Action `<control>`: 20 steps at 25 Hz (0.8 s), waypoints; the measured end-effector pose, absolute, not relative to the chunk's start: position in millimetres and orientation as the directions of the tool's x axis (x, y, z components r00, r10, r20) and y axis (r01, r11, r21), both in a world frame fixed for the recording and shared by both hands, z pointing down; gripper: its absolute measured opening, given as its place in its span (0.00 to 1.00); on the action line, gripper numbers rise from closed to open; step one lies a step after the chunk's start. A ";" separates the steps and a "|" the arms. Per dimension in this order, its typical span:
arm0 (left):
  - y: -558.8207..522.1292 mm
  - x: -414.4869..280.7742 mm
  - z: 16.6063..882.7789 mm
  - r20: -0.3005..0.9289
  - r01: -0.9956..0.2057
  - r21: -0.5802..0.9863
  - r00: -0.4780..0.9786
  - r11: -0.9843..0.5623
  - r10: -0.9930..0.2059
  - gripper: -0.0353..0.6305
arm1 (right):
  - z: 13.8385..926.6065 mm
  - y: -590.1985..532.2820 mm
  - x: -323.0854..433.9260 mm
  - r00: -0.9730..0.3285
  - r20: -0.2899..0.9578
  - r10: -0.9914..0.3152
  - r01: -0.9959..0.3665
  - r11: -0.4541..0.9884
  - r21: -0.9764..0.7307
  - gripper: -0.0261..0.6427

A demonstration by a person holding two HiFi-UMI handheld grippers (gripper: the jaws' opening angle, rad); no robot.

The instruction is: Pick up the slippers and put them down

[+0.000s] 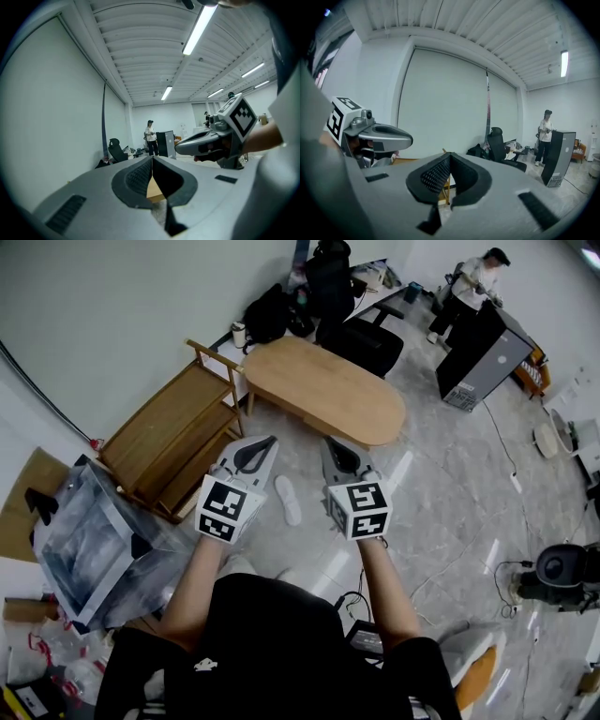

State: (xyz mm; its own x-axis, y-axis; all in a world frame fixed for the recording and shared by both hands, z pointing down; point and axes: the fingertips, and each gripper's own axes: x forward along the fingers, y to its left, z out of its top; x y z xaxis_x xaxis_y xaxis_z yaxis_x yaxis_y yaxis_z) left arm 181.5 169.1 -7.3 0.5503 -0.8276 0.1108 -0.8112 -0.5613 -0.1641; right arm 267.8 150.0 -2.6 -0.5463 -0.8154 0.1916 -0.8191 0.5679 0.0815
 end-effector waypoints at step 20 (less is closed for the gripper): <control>162.7 139.1 -53.2 0.024 -0.820 -0.106 0.563 -0.562 -0.826 0.06 | -44.2 160.7 222.7 -0.538 0.126 -0.834 -0.831 0.549 0.091 0.04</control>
